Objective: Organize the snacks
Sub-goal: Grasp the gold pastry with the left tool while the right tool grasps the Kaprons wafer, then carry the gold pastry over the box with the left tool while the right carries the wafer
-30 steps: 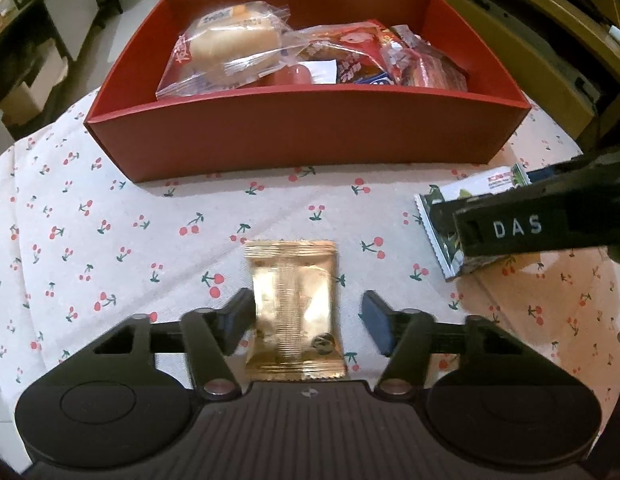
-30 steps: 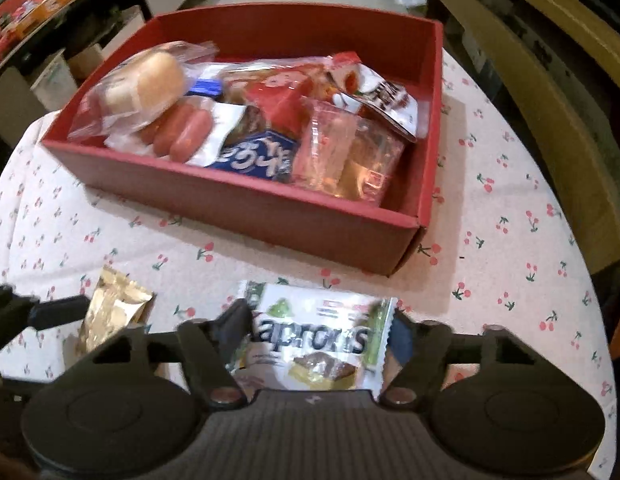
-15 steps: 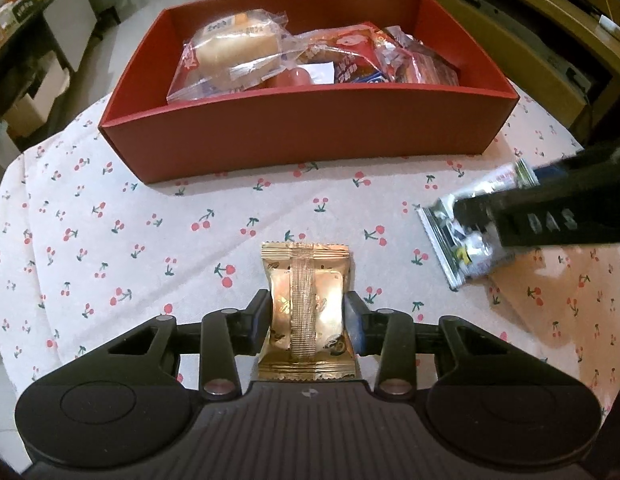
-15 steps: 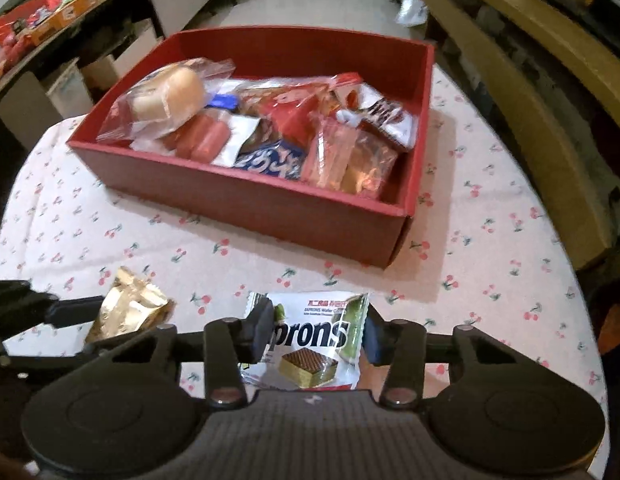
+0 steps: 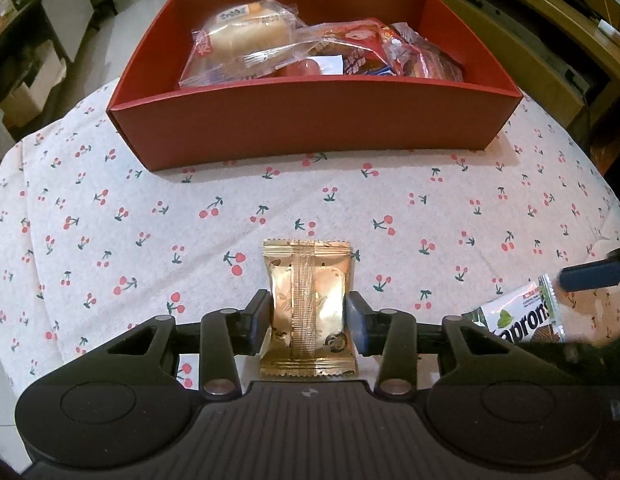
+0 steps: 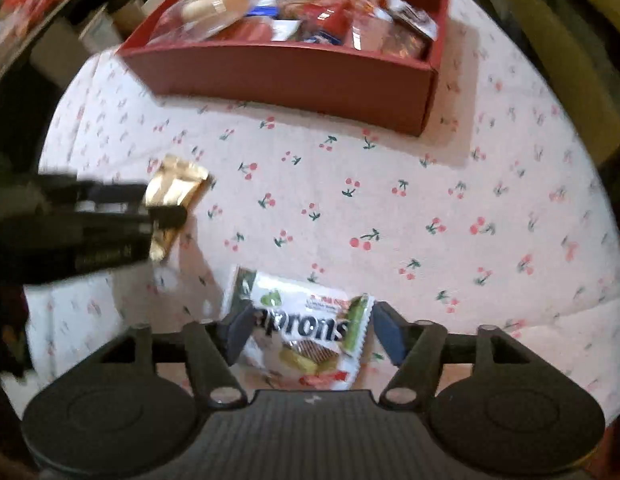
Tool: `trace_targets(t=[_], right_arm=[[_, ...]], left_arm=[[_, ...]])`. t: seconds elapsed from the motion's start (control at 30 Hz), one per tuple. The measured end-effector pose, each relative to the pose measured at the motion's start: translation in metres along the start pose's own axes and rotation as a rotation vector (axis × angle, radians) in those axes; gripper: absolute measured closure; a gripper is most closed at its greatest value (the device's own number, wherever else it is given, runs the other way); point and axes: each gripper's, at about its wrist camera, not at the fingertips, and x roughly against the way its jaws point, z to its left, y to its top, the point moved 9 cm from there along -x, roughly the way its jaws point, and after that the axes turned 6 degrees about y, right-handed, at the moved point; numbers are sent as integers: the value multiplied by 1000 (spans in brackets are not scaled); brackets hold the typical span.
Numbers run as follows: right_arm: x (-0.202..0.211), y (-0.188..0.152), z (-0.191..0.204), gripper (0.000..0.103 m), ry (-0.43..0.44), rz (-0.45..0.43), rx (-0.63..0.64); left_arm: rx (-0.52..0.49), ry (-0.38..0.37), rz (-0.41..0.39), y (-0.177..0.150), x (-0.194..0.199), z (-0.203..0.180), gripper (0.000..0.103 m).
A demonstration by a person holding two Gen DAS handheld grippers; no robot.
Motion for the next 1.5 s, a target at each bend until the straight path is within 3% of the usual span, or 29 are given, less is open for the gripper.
trace_targets(t=[0.23,0.3,0.37,0.43,0.57,0.83,1.07,1.3,1.5], right_arm=[[6,-21,44,20,-99,93,619],[-2,-17,51,19,-110,117,731],[-13,-8,50,20,-105,130,761],[-24,-1,45,21,-87,135,741],[-30,3,36,38,-40,91,565],[-20,4,21,41,-57,-44,246],[-9,19,19,41,-68,-131,142],[18,36,15,41,-93,-257,87],[28,47,16,41,-99,-313,65]], left_arm=[[-16,-13,7,-4,0,-3,52],[-28,-10,7,-6,-1,-5,51],[-34,-13,7,-8,0,-6,51],[-34,-21,7,-8,0,-5,51],[-42,-23,11,-8,0,-4,50],[-51,-1,4,-7,1,-7,54],[-63,14,-23,-7,8,-7,56],[-64,31,-81,1,21,-10,56],[-53,41,-126,15,31,-10,56]])
